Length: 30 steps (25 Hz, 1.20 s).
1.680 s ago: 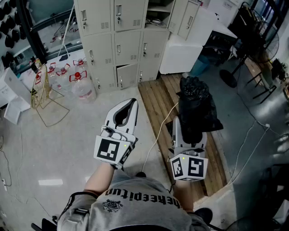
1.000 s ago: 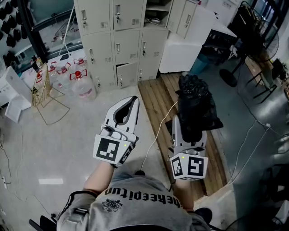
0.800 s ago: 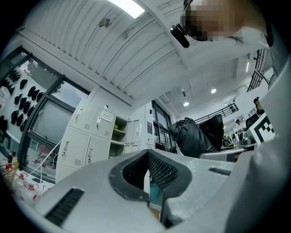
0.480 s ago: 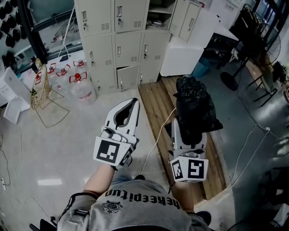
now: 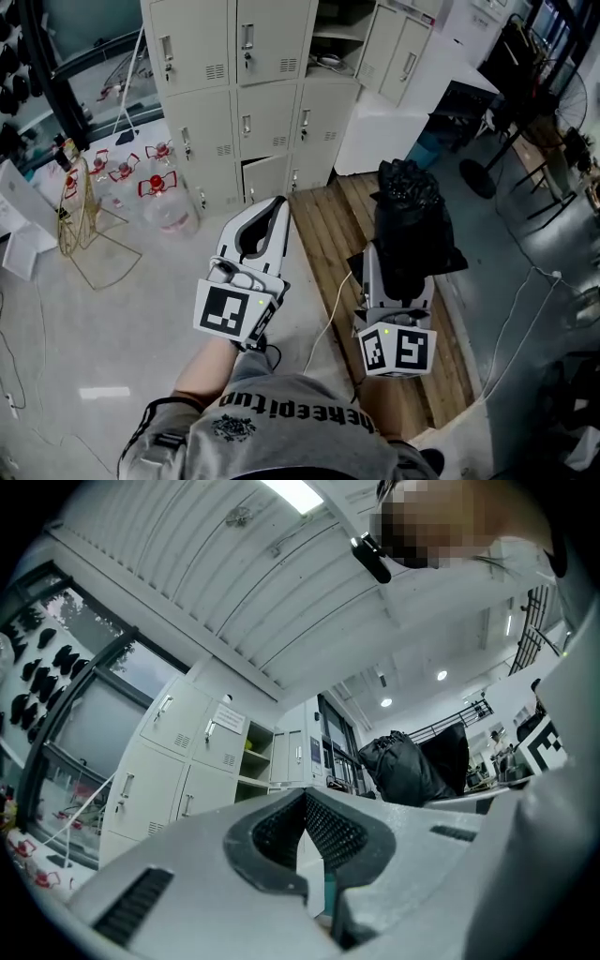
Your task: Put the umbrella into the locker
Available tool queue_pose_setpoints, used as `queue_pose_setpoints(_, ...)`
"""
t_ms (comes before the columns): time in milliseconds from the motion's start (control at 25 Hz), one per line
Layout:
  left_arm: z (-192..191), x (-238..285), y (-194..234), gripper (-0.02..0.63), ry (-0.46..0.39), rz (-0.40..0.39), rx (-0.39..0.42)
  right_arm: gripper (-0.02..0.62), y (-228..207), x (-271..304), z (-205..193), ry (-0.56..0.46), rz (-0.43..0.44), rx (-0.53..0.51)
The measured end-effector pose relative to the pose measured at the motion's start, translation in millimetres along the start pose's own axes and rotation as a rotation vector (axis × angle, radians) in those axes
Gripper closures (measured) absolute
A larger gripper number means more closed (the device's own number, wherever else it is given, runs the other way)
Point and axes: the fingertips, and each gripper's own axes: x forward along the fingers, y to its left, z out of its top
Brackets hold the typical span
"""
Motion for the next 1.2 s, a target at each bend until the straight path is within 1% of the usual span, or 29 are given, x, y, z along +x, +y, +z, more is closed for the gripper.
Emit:
queue_pose_setpoints(400, -16, 63, 90, 0.601, -0.015, -0.045, -0.012, 0.339, 23, 101, -16, -0.011, -0.045, -0.001)
queue_pose_setpoints(600, -31, 82, 127, 0.601, 0.0, -0.07, -0.022, 0.339, 34, 135, -29, -0.015, -0.078, 0.013)
queue_pose_setpoints(800, -42, 96, 152, 0.601, 0.007, -0.084, -0.037, 0.339, 38, 158, -40, -0.003, -0.101, 0.025)
queue_pose_setpoints(920, -48, 103, 158, 0.601, 0.012, -0.088, -0.046, 0.339, 37, 167, -45, 0.01, -0.109, 0.023)
queue_pose_setpoints(1200, -63, 132, 170, 0.601, 0.023, -0.106, -0.019, 0.339, 24, 201, -56, 0.01, -0.117, 0.03)
